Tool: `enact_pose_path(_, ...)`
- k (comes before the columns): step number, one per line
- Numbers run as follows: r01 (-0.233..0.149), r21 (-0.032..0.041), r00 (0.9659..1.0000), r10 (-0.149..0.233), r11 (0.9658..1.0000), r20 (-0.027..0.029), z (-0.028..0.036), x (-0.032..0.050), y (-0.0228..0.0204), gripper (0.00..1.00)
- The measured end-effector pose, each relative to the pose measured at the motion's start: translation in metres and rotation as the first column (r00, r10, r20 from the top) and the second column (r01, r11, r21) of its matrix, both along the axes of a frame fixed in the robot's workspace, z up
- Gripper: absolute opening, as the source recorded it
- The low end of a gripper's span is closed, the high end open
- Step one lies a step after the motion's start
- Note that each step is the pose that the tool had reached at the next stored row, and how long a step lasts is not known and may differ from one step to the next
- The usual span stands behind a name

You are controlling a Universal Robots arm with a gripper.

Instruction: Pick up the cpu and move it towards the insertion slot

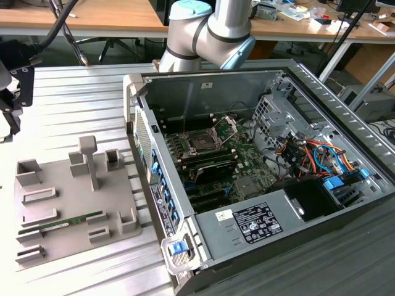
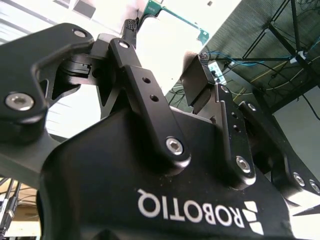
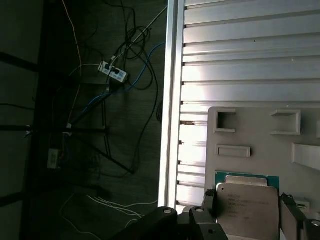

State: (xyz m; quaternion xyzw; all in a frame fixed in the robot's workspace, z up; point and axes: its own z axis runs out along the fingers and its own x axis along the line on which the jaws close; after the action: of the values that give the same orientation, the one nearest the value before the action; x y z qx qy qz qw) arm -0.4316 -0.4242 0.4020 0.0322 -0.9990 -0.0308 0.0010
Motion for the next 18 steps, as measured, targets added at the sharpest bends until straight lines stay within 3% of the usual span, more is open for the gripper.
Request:
enact_pose_path(8,0.0,0.0002,1.0,0.0,1.0,0.0,0.0112,0.0,0.0,0.55)
enact_pose_path(18,0.0,0.0005,1.0,0.0,1.0,-0.0001,0.0113,0.0023,0.0,0.55)
